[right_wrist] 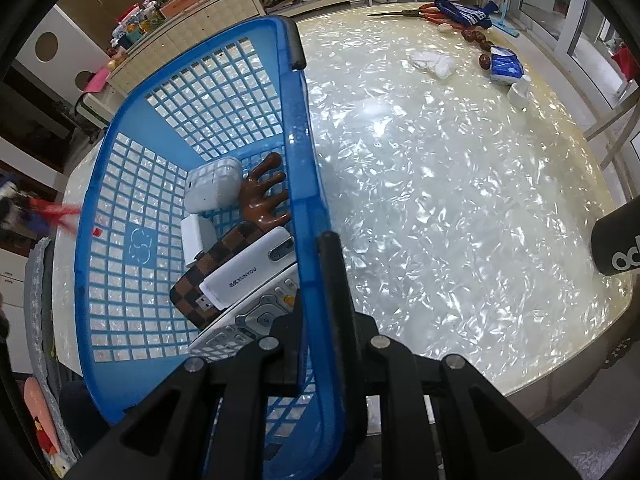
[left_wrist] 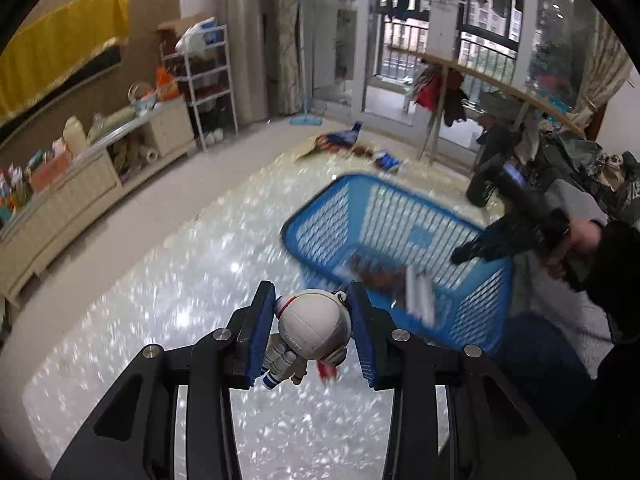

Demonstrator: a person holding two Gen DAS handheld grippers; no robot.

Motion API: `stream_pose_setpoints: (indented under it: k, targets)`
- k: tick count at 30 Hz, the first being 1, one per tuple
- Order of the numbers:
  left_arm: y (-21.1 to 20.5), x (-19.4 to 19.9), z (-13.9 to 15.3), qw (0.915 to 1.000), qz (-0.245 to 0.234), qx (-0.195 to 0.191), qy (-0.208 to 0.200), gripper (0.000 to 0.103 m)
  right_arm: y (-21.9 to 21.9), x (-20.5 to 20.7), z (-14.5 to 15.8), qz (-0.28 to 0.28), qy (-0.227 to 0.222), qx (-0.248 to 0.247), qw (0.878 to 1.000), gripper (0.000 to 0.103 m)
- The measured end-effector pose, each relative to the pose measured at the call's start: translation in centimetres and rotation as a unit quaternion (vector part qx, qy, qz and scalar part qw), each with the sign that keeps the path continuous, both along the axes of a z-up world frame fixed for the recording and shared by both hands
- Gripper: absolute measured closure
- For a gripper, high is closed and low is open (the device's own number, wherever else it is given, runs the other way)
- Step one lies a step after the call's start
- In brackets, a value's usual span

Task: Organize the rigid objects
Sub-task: 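Grasp the astronaut keychain with the left gripper and lift it, then lower the keychain into the basket and open the left gripper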

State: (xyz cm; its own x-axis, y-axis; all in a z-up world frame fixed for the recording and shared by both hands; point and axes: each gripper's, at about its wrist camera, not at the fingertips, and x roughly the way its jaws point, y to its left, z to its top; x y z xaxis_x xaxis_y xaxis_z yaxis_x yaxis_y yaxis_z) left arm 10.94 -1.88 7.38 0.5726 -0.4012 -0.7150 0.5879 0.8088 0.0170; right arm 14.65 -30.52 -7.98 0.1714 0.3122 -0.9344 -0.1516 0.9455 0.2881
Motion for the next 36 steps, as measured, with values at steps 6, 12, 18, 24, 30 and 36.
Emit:
stream_pose_setpoints:
  k: [6,12,18,24,30,36]
  targets:
    - [-4.6,0.0,3.3,0.9991,-0.029,-0.02,-0.022,0.062,-0.3,-0.1,0.0,0.003,-0.003,0.012,1.0,0.09]
    - [-9.5,1.2,0.9,0.9979,-0.063,-0.014,0.006,0.062,-0.5,-0.1,0.2,0.006,-0.003,0.016,1.0,0.09]
    - [-12.3,2.7,-4.6,0.9952,-0.079,0.005,0.057,0.062,-0.6,-0.3,0.2,0.009,-0.006,0.017,1.0,0.09]
    - [-13.5,3.3,-8.3,0.9907,-0.093,0.024,0.097,0.062,-1.1,-0.4,0.3,0.005,-0.009,0.023,1.0,0.09]
    - [-14.9,4.2,-10.5,0.9863,-0.098,0.058,0.119,0.062,-1.0,-0.4,0.2,0.005,-0.011,0.026,1.0,0.09]
    - [-16.0,5.5,-11.9,0.9813,-0.108,0.082,0.137,0.062,-1.2,-0.4,0.2,0.001,-0.012,0.033,0.999,0.09]
